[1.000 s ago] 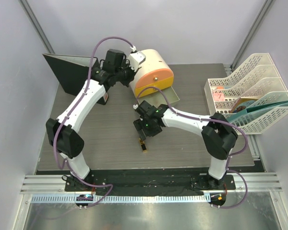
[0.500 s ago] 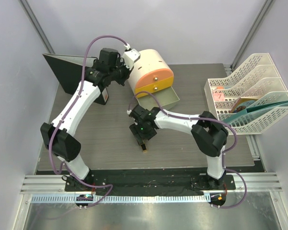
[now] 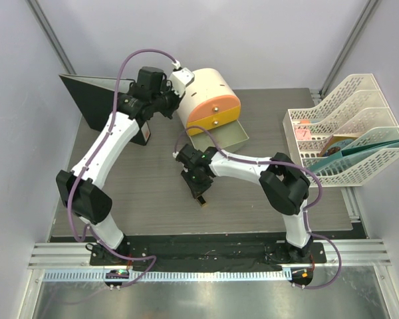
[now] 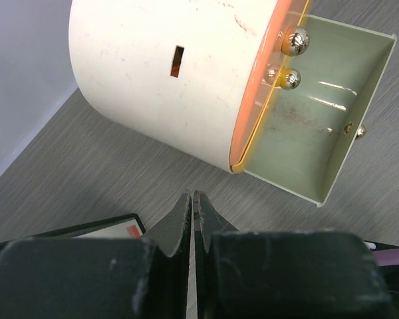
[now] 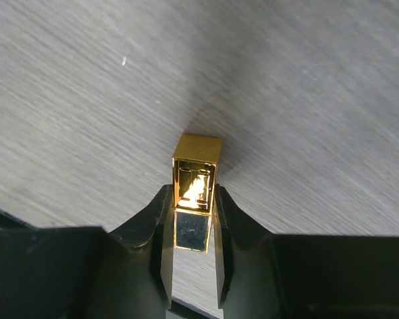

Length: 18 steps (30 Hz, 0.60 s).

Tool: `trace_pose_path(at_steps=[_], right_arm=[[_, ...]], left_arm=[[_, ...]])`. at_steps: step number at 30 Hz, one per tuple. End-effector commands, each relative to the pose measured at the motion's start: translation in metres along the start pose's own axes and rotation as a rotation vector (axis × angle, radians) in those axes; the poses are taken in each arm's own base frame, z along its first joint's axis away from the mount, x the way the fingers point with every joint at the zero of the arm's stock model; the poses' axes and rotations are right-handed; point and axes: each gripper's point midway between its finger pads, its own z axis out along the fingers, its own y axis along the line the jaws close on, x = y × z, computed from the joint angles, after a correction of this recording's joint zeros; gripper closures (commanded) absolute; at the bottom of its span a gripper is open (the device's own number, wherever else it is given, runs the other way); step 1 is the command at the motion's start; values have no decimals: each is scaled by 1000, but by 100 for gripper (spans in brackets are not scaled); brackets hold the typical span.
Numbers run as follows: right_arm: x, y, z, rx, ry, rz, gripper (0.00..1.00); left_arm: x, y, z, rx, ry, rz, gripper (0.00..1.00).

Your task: Organize the makeup

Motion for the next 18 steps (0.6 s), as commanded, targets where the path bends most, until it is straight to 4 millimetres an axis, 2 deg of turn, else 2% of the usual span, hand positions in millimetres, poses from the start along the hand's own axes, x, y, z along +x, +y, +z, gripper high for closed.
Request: trace_pose_path(at_steps=[1,6,9,12,13,14,18], right_arm=[[-38,-2,-36,54,-154,-34,99],[-81,-11,-83,130,-338,-19,99],[-106,-25,-116,209,-453,4,99],[-126,-46,-144,296,-545,43,99],[-131,-60,-153,338,-568,70,99],[-137,-64,-160,349,-592,83,99],[-150,-94,-165,418,-611,132,99]], left_arm=[[-6,7,-2,-18,-19,4,98],[-7,6,1,-6,-24,-1,98],[-7,5,5,2,-24,-1,98],[-10,5,6,8,-29,-4,98],[-11,5,6,10,-33,-5,98],[-11,5,7,10,-33,-3,98],[-14,5,7,13,-46,-6,98]])
